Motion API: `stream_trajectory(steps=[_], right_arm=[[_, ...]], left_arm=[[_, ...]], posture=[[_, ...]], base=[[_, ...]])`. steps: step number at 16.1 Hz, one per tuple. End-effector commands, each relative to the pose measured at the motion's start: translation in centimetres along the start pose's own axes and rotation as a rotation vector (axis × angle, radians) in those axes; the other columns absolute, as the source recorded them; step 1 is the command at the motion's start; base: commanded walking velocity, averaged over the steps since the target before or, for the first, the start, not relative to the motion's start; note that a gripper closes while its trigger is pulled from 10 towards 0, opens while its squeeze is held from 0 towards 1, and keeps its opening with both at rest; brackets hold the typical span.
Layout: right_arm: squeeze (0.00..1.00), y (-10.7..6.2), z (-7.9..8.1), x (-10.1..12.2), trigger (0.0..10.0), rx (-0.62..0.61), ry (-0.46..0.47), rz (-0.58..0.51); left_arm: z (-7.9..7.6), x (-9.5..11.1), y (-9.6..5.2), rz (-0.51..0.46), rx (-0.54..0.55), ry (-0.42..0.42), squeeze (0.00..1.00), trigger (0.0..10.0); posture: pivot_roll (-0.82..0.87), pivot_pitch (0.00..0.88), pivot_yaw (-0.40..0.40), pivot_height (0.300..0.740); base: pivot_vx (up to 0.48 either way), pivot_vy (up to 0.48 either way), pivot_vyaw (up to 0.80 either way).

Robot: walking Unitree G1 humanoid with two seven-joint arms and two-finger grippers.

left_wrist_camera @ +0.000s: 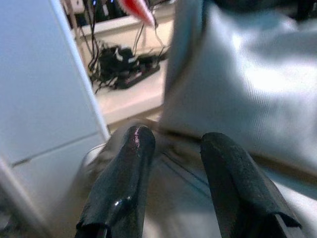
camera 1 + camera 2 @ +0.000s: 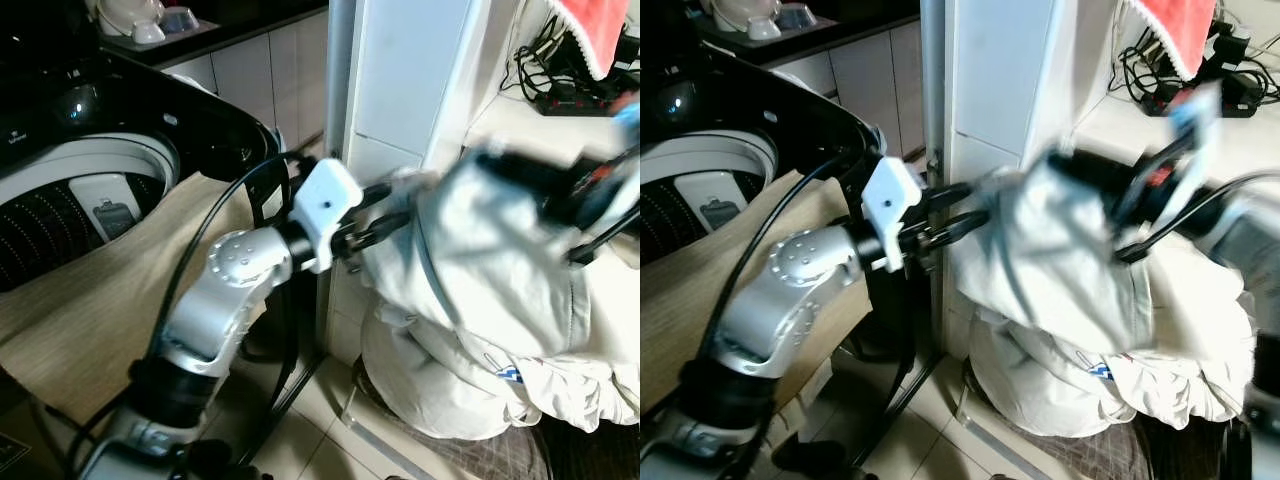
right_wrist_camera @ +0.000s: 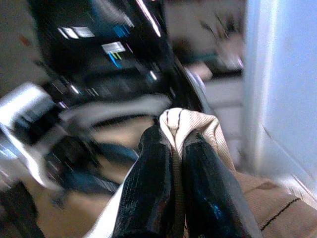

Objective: Clothes washing

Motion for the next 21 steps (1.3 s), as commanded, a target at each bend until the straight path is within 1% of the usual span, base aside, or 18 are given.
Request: stream_trajectory(steps=[1, 2, 3, 4, 5, 6, 7, 8, 10, 11, 12, 13, 15, 17, 18, 19, 20, 21], right_arm=[[0.0, -0.1, 0.6, 2.9, 0.0, 0.038, -0.025, -0.106], [0.0, -0.3, 1.0, 3.9, 0.0, 0.05, -0.008, -0.155], [0.0, -0.4, 1.2, 3.9, 0.0, 0.055, -0.006, -0.158], [0.0, -0.4, 1.2, 3.9, 0.0, 0.055, -0.007, -0.157], [0.0, -0.3, 1.4, 3.6, 0.0, 0.054, -0.002, -0.144], [0.0, -0.2, 1.5, 3.1, 0.0, 0.051, 0.0, -0.123], [0.0, -0.2, 1.6, 2.9, 0.0, 0.052, 0.001, -0.109], [0.0, -0.2, 1.7, 2.7, 0.0, 0.053, 0.007, -0.101], [0.0, -0.3, 1.9, 2.4, 0.0, 0.055, 0.008, -0.081], [0.0, -0.3, 1.9, 2.2, 0.0, 0.055, 0.007, -0.074], [0.0, -0.4, 2.0, 2.0, 0.0, 0.056, 0.008, -0.069], [0.0, -0.4, 2.0, 2.0, 0.0, 0.055, 0.008, -0.069], [0.0, -0.2, 2.2, 1.9, 0.0, 0.059, 0.005, -0.069], [0.0, -0.1, 2.5, 2.0, 0.0, 0.066, 0.003, -0.072], [0.0, -0.1, 2.6, 2.0, 0.0, 0.067, 0.002, -0.072], [0.0, -0.1, 2.7, 2.0, 0.0, 0.068, 0.002, -0.073], [0.0, -0.2, 2.7, 2.0, 0.0, 0.068, 0.001, -0.073], [0.0, -0.3, 2.7, 2.1, 0.0, 0.062, 0.0, -0.073]], left_arm=[[-1.1, 0.6, 0.8, -0.021, -0.048, -0.006, 0.0, 10.0], [-2.2, 0.8, 1.6, -0.048, -0.078, -0.052, 0.0, 10.0], [-2.8, 0.7, 1.8, -0.053, -0.091, -0.075, 0.0, 10.0], [-2.9, 0.7, 1.9, -0.054, -0.094, -0.08, 0.0, 10.0], [-3.8, 0.5, 2.0, -0.052, -0.126, -0.098, 0.0, 10.0], [-4.6, 0.4, 2.0, -0.061, -0.159, -0.142, 0.0, 10.0], [-4.7, 0.7, 1.9, -0.083, -0.163, -0.197, 0.0, 10.0], [-4.1, 1.3, 1.8, -0.128, -0.137, -0.287, 0.0, 10.0], [-2.6, 2.0, 1.2, -0.194, -0.088, -0.406, 0.0, 10.0], [-1.9, 2.4, 1.0, -0.223, -0.071, -0.445, 0.0, 10.0], [-0.5, 3.1, 0.2, -0.288, -0.052, -0.525, 1.0, 10.0], [0.0, 3.6, -0.2, -0.314, -0.062, -0.568, 1.0, 10.0], [-1.0, 4.0, -0.1, -0.318, -0.123, -0.6, 1.0, 10.0], [-2.6, 4.5, 0.0, -0.331, -0.21, -0.667, 1.0, 10.0], [-2.9, 4.5, 0.2, -0.33, -0.22, -0.682, 1.0, 10.0], [-2.8, 4.5, 0.2, -0.337, -0.214, -0.698, 1.0, 10.0], [-1.7, 4.8, 0.1, -0.383, -0.179, -0.755, 1.0, 10.0], [0.0, 5.0, -0.5, -0.435, -0.132, -0.81, 1.0, 10.0]], posture=[[-0.11, 0.0, 0.0, 0.74], [-0.11, 0.0, 0.0, 0.74], [-0.11, 0.0, 0.0, 0.74], [-0.11, 0.0, 0.0, 0.74], [-0.11, 0.0, 0.001, 0.74], [-0.11, 0.0, 0.002, 0.74], [-0.11, 0.0, 0.004, 0.74], [-0.11, 0.0, 0.005, 0.74], [-0.11, 0.0, 0.006, 0.74], [-0.11, 0.0, 0.006, 0.74], [-0.11, 0.0, 0.006, 0.74], [-0.1, 0.0, 0.008, 0.74], [-0.11, 0.0, 0.011, 0.74], [-0.11, 0.0, 0.011, 0.74], [-0.11, 0.0, 0.015, 0.74], [-0.11, 0.0, 0.016, 0.74], [-0.11, 0.0, 0.018, 0.74], [-0.11, 0.0, 0.018, 0.74]], base=[[0.0, 0.0, 0.0], [0.0, 0.0, 0.0], [0.0, 0.0, 0.0], [0.0, 0.0, 0.0], [0.0, 0.0, 0.0], [0.0, 0.0, 0.0], [0.0, 0.0, 0.0], [0.0, 0.0, 0.0], [0.0, 0.0, 0.0], [0.0, 0.0, 0.0], [0.0, 0.0, 0.0], [0.0, 0.0, 0.0], [0.0, 0.0, 0.0], [0.0, 0.0, 0.0], [0.0, 0.0, 0.0], [0.0, 0.0, 0.0], [0.0, 0.0, 0.0], [0.0, 0.0, 0.0]])
Point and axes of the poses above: a point about 5 cm out from each wrist's last joint towards the gripper, its own y axis pointing out of the wrist towards the gripper, its own x axis along the axis of the wrist's last joint, z = x × y, the point moved 5 cm from there along y, pointing out of the wrist towards the gripper, and after that the axes turned 14 degrees about -y, right-handed, at the moved point
